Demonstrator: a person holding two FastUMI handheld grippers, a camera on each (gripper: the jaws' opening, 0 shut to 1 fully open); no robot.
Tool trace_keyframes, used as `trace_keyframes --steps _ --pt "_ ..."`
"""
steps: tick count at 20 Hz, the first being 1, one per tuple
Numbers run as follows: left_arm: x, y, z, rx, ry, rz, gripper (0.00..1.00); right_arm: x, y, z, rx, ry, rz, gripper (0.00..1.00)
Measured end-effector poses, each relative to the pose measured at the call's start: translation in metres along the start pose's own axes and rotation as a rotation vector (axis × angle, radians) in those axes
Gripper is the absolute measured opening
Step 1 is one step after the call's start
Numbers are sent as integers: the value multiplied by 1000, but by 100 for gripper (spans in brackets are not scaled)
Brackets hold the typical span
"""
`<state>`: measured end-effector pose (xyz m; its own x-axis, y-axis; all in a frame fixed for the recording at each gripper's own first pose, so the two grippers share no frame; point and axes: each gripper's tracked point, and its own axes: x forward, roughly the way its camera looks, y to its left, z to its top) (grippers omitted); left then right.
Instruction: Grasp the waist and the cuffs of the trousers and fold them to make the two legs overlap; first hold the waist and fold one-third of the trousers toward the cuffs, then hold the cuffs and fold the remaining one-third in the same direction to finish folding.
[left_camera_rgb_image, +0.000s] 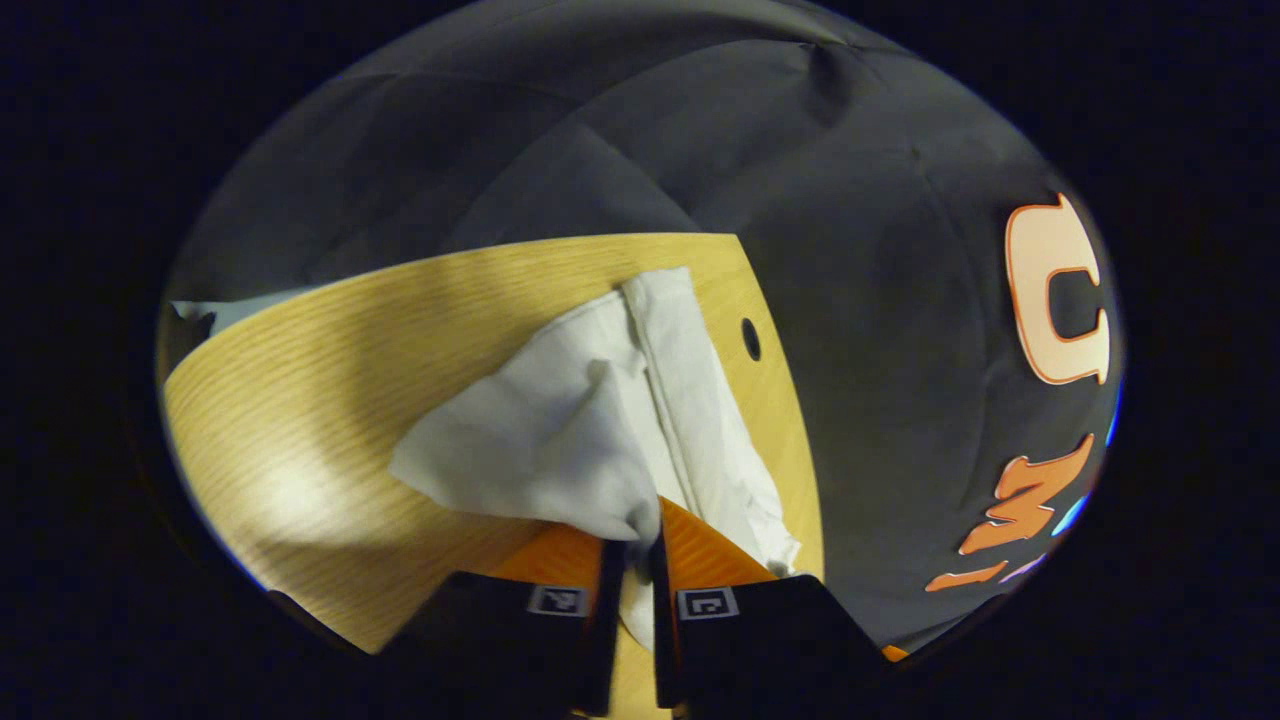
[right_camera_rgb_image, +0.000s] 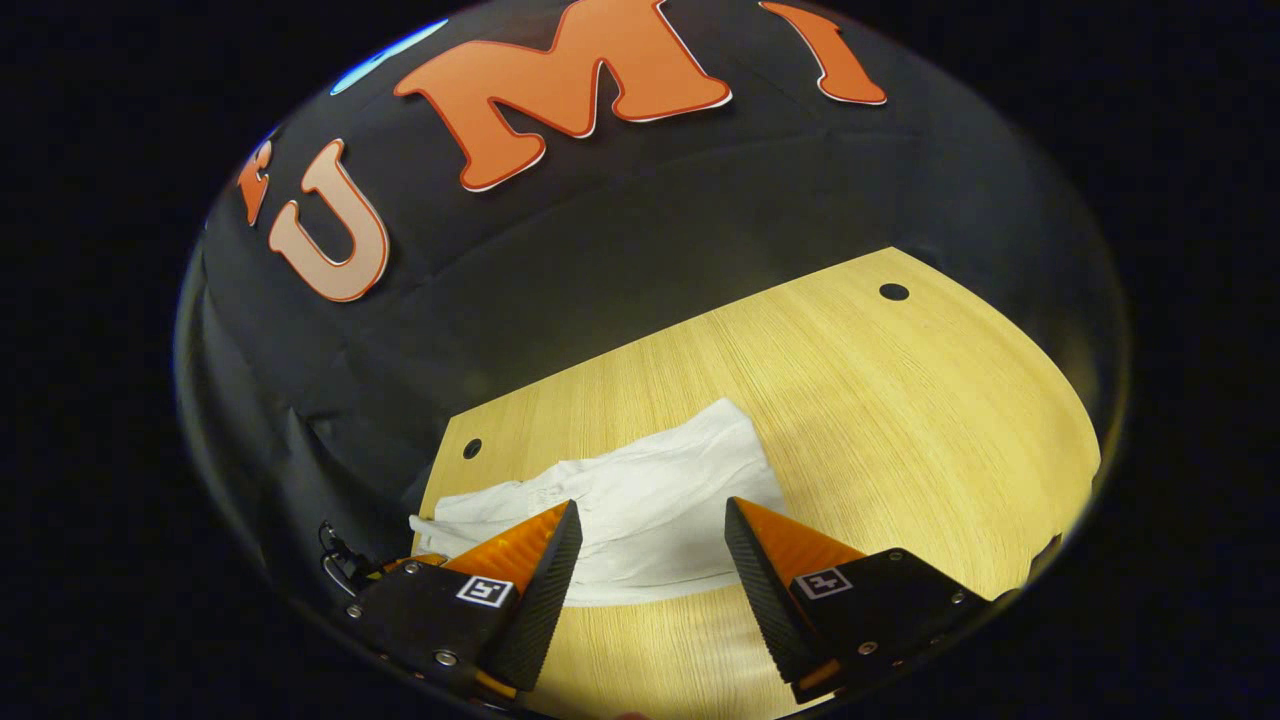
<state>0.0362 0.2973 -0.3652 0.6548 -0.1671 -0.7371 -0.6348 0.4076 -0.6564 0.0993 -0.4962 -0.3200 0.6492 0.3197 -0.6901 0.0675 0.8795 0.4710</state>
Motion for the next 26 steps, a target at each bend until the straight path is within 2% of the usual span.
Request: trace_keyframes --steps 1,3,7,8,12,16,21,22,25,26 --pt "-8 -2 2 15 -3 15 14 0 -2 3 3 -4 6 87" --pt "-16 -18 4 40 -38 -6 12 0 -2 9 21 -7 24 87" --pt "-47 -47 4 231 -65 3 12 2 -12 14 39 4 35 87" --pt "-55 -60 4 291 -81 7 12 1 -13 16 36 3 42 87" --pt "-86 -115 2 417 -144 -18 12 -8 -24 28 29 -10 67 87" --pt "-109 -171 -9 542 -190 -30 12 -18 -45 40 -48 -36 40 87" --pt "-106 -232 -43 738 -182 -32 10 -32 -63 55 -98 -75 35 94" --pt "-102 -249 -54 797 -182 -28 12 -35 -72 57 -116 -81 26 96" --pt "-100 -277 -75 894 -175 -17 14 -44 -89 63 -135 -97 11 97" --pt "-96 -284 -84 919 -172 -2 12 -47 -96 65 -136 -103 8 98"
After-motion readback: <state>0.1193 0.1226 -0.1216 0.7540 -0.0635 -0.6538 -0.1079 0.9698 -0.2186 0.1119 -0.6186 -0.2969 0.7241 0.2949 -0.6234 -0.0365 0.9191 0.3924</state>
